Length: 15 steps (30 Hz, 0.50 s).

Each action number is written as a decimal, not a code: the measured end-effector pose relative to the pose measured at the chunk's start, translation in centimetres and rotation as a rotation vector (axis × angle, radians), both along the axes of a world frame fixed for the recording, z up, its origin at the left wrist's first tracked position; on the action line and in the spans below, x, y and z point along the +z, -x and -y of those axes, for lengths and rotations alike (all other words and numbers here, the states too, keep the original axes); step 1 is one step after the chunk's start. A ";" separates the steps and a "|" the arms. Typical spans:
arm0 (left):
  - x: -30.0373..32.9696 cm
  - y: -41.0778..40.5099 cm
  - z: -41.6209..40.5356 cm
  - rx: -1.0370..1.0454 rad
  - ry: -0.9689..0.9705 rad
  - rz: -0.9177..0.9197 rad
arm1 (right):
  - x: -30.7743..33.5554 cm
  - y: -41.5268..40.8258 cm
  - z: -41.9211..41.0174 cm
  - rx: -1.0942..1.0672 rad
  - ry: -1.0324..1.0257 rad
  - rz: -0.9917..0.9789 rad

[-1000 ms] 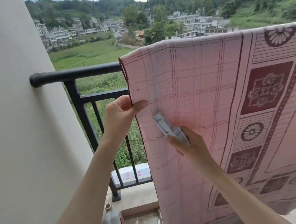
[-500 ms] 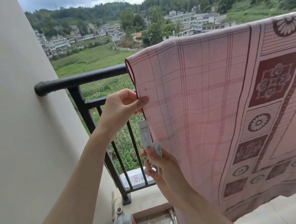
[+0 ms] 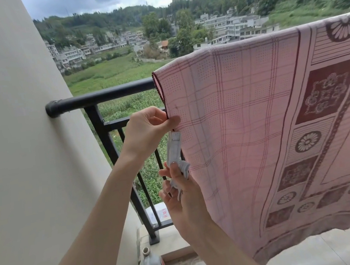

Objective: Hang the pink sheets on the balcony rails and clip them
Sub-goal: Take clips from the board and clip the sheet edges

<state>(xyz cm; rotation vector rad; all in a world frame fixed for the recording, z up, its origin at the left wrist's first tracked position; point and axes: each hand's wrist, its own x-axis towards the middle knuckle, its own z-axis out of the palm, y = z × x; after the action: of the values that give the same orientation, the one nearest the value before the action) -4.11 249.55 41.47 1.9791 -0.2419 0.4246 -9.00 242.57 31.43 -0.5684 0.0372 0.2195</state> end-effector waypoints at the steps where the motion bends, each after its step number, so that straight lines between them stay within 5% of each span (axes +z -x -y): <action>1: 0.0 0.1 0.0 0.005 -0.001 0.006 | 0.1 -0.1 0.0 0.001 -0.010 -0.003; 15: -0.6 0.8 0.3 0.013 0.032 0.031 | 0.1 -2.2 0.4 0.147 -0.089 0.162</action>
<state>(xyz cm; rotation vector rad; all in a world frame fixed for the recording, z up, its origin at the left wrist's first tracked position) -4.95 249.25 40.89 1.9446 -0.2407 0.4652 -6.84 242.21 31.54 -0.4990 -0.1712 0.3158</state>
